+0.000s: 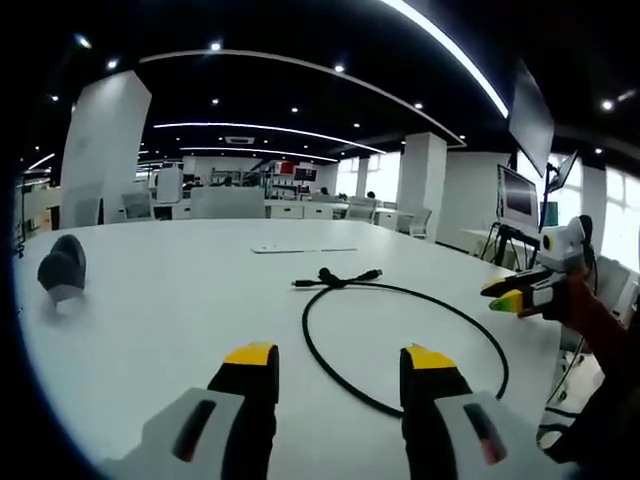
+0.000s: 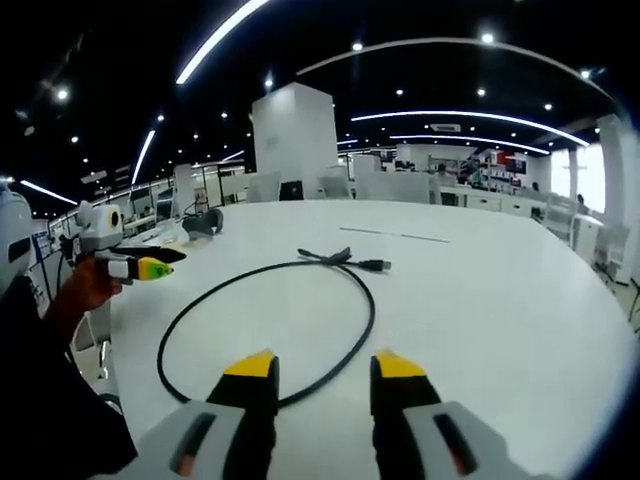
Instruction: Find the charging cable on the desk, coil it up and secure with Velcro.
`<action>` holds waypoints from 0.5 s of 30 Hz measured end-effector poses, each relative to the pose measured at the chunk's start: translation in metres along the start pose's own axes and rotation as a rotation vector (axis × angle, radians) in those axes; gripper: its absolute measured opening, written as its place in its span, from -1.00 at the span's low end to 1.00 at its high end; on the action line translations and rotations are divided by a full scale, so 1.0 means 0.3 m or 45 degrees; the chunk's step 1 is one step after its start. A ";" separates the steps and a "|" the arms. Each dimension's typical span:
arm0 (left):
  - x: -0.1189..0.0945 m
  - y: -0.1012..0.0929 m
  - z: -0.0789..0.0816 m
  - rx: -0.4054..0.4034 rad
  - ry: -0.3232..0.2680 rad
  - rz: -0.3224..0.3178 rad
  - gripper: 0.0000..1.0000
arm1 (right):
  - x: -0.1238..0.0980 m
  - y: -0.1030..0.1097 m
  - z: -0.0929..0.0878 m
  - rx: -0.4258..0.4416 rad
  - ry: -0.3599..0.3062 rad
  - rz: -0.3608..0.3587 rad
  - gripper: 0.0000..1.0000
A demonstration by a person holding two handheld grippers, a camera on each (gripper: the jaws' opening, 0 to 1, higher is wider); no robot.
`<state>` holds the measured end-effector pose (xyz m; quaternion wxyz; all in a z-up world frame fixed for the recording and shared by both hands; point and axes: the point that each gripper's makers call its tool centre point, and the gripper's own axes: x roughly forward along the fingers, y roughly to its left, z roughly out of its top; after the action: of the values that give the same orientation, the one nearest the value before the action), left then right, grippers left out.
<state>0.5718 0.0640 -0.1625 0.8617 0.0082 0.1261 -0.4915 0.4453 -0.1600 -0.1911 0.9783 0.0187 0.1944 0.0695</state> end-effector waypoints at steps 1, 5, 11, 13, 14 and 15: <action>0.001 -0.005 0.003 -0.001 -0.009 -0.009 -0.03 | 0.000 0.002 0.001 0.006 -0.005 0.006 -0.25; 0.005 -0.029 0.019 0.000 -0.046 -0.055 -0.03 | -0.003 0.003 0.001 0.015 -0.013 0.007 -0.26; 0.040 -0.054 0.030 -0.019 -0.075 -0.121 -0.06 | -0.028 0.008 0.004 -0.009 -0.019 0.032 -0.25; 0.055 -0.060 0.030 -0.017 -0.066 -0.132 -0.07 | -0.042 0.008 0.007 -0.016 -0.026 0.044 -0.25; 0.057 -0.063 0.030 -0.013 -0.062 -0.134 -0.07 | -0.050 0.005 0.010 -0.014 -0.030 0.049 -0.25; 0.060 -0.068 0.033 -0.005 -0.058 -0.139 -0.07 | -0.055 0.003 0.013 -0.011 -0.034 0.052 -0.25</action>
<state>0.5652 0.0370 -0.1547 0.8363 -0.0115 0.1078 -0.5374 0.4316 -0.1615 -0.1813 0.9792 0.0194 0.1806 0.0899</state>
